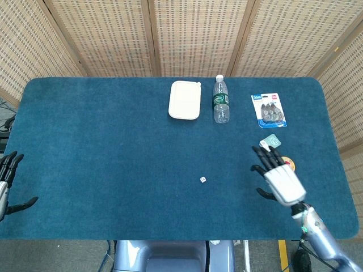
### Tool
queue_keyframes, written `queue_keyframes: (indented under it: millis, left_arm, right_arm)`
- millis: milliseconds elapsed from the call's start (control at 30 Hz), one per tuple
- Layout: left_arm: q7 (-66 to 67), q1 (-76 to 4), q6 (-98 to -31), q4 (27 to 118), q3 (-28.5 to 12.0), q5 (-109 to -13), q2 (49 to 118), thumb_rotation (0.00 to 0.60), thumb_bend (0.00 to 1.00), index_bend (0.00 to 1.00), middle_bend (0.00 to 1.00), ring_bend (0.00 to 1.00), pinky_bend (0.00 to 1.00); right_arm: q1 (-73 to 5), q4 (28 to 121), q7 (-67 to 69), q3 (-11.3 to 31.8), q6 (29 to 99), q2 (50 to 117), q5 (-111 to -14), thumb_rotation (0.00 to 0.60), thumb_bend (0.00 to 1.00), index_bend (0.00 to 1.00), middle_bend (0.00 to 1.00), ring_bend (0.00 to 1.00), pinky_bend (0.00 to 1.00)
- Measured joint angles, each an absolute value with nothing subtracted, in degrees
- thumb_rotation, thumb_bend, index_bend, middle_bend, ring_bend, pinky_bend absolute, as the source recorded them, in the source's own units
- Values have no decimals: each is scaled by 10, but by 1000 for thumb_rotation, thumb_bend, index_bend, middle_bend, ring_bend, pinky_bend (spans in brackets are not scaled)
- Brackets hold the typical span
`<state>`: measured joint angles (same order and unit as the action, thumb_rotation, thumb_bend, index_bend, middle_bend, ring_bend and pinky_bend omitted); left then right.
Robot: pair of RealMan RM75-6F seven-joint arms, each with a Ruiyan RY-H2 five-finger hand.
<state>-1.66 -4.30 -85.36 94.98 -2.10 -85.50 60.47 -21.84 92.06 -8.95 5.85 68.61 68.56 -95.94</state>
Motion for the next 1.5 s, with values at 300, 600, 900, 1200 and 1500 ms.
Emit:
queue_keyframes:
  millis: [300,600,900,1200,1500]
  left_arm:
    - [-20,-54,-829,949,-31,-831,600,600,0,0,0,0,0]
    - [-31,-58,-819,949,-31,-829,595,600,0,0,0,0,0]
    - [-28,-62,-813,947,-26,-837,596,600,0,0,0,0,0]
    - [-21,-63,-809,947,-25,-833,599,600,0,0,0,0,0]
    - [-21,-64,-809,948,-26,-831,599,600,0,0,0,0,0]
  right_arm:
    - [-317,909,-129,78,514,753,-879,600,311,430,0,0,0]
    - [-371,872,-227,91,436,827,-776,600,330,430,0,0,0]
    - [-410,850,-336,102,425,886,-663,600,337,431,0,0,0]
    - [-443,838,-407,105,451,936,-569,600,337,431,0,0,0]
    - [-463,833,-430,95,469,956,-522,600,337,448,0,0,0]
